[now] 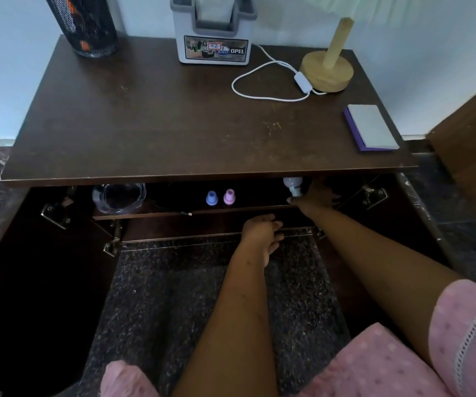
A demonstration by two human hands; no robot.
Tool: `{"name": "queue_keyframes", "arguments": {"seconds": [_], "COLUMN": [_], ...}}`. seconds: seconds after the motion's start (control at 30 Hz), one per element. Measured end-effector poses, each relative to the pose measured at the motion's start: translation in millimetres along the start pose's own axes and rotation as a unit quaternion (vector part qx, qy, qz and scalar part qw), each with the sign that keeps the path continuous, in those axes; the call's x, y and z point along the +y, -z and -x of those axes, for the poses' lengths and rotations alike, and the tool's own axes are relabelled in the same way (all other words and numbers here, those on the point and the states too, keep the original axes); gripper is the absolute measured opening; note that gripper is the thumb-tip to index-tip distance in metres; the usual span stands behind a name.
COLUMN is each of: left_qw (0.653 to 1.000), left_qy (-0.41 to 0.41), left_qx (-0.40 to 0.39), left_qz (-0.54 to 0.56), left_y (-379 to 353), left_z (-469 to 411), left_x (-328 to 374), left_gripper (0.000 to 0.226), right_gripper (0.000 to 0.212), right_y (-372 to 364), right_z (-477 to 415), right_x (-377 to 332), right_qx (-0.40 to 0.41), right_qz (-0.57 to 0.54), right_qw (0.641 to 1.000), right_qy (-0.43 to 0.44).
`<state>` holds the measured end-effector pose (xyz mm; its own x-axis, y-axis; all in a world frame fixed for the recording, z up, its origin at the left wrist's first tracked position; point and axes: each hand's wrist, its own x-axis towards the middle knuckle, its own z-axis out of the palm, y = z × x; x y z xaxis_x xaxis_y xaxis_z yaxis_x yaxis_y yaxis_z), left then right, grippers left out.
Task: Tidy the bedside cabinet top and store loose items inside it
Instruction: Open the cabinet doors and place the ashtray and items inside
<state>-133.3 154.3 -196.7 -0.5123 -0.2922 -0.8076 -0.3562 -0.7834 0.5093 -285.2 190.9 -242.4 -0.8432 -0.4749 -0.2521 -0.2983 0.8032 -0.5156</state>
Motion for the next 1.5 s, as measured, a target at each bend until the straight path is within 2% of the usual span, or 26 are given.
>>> {"name": "queue_keyframes", "arguments": {"seconds": [0.17,0.43,0.5,0.6,0.7,0.73,0.83,0.87,0.9,0.97,1.03,1.17,1.23,1.37,1.43,1.5], "left_qw": [1.000,1.000,1.000,1.000,0.999,0.999,0.999,0.998,0.998,0.998,0.998,0.997,0.997,0.996,0.994,0.991], "left_qy": [-0.003,-0.019,-0.024,-0.030,-0.035,-0.038,-0.053,-0.056,-0.057,-0.061,-0.068,-0.079,-0.080,-0.087,-0.095,-0.116], "left_qx": [0.001,-0.002,-0.002,0.002,0.005,0.003,-0.001,-0.003,-0.005,-0.009,-0.012,-0.009,-0.007,-0.002,-0.005,-0.017], "left_qz": [0.010,0.017,0.013,0.007,0.003,0.004,0.000,-0.001,-0.002,-0.003,-0.001,0.002,0.003,0.025,0.047,0.068], "left_y": [0.0,1.3,1.6,1.6,0.8,0.7,0.6,0.4,0.3,0.2,1.8,6.7,9.0,10.6,12.8,16.7], "left_z": [3.4,26.4,33.7,42.0,48.6,51.0,57.6,59.5,61.3,63.9,64.2,65.7,69.6,85.9,99.5,114.9], "left_x": [3.7,9.1,10.7,15.3,19.7,20.9,24.2,25.3,26.4,28.8,32.1,38.7,40.5,48.7,51.8,52.7], "left_gripper": [0.039,0.039,0.038,0.037,0.036,0.036,0.036,0.036,0.036,0.036,0.037,0.036,0.035,0.034,0.039,0.043], "right_gripper": [0.098,0.081,0.061,0.009,0.013,0.014,0.002,0.013,0.028,0.062,0.079,0.069,0.073,0.067,0.060,0.048], "right_y": [3.5,26.3,37.7,62.8,95.2,105.7,130.2,135.5,139.0,142.7,141.5,139.1,138.9,122.3,108.3,98.4], "right_z": [10.9,40.0,53.2,81.8,95.8,95.3,76.4,66.8,55.2,35.9,21.0,13.5,23.2,68.5,99.1,128.8], "right_x": [-2.0,-26.4,-31.1,-42.1,-56.5,-61.5,-66.9,-66.1,-62.7,-57.8,-56.7,-68.5,-79.0,-103.3,-113.8,-122.0], "right_qx": [-0.007,-0.004,-0.018,-0.064,-0.080,-0.047,0.165,0.225,0.248,0.192,0.130,0.153,0.133,0.082,0.031,-0.029], "right_qz": [-0.001,0.014,0.012,-0.024,-0.097,-0.119,-0.096,-0.062,-0.020,0.046,0.084,0.094,0.066,-0.116,-0.227,-0.293], "right_qw": [1.000,1.000,1.000,0.996,0.986,0.985,0.973,0.965,0.965,0.980,0.987,0.984,0.989,0.990,0.973,0.956], "right_qy": [-0.018,-0.026,0.000,0.055,0.105,0.120,0.130,0.116,0.087,0.000,-0.032,-0.004,0.002,0.006,0.005,0.013]}}
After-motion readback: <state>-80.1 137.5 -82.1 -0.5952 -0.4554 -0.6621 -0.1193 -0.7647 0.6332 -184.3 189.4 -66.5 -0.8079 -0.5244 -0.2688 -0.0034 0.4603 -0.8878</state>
